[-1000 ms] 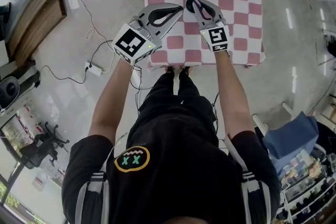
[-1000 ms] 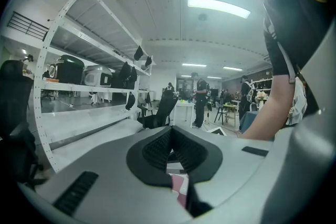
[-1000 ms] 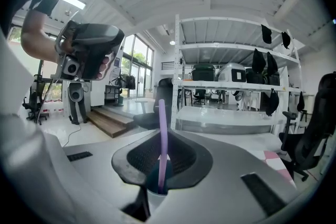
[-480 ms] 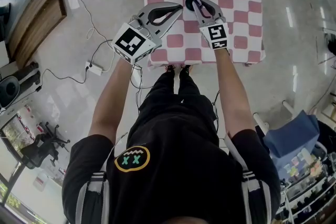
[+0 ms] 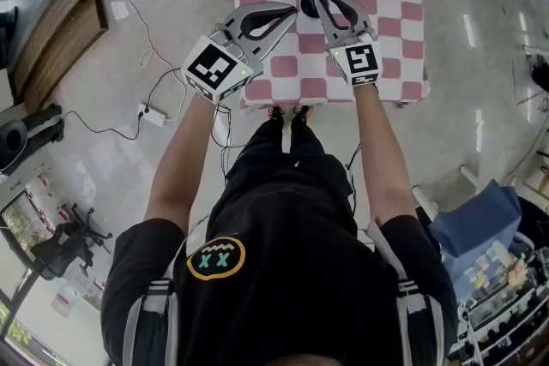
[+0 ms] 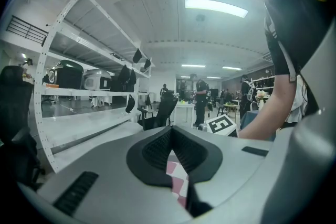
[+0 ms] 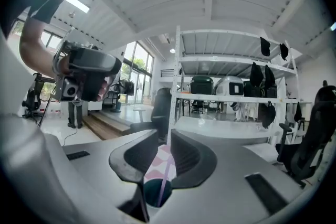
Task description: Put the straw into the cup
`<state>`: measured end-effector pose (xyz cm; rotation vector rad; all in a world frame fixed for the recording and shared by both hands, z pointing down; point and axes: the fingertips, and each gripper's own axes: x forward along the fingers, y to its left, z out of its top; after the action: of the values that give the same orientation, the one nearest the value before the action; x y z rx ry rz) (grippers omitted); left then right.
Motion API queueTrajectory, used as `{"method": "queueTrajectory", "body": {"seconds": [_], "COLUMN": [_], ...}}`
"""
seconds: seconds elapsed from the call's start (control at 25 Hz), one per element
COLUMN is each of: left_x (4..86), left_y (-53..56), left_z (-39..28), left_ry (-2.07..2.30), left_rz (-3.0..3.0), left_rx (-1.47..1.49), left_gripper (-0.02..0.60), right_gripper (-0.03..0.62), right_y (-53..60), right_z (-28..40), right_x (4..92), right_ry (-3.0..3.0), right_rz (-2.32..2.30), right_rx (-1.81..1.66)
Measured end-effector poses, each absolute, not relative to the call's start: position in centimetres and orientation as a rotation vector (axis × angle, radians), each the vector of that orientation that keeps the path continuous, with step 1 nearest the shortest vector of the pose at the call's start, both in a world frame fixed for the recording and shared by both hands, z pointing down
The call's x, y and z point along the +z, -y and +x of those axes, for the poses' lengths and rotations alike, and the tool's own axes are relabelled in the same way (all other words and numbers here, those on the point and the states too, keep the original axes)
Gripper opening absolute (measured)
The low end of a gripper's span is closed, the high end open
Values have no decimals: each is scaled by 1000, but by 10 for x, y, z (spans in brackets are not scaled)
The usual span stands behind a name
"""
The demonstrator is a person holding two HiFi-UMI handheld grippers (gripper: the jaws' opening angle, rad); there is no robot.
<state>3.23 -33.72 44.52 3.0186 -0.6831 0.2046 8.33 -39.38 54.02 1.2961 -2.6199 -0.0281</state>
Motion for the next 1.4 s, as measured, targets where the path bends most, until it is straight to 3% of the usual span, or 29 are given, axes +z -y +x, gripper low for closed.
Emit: {"method": "queueTrajectory", "body": {"seconds": [0.56,1.4], "left_x": [411,384], "left_y": [292,236], "left_z": [32,25], "left_ry": [661,667], "left_rz": [3045,3075], "left_rx": [188,176], "left_gripper": [15,15], "right_gripper": [43,20], "right_y": [314,234], "right_z": [79,69], "right_x": [407,388], "right_ry": [2798,2766], "right_rz": [1283,1197], "right_rx": [-272,-231]}}
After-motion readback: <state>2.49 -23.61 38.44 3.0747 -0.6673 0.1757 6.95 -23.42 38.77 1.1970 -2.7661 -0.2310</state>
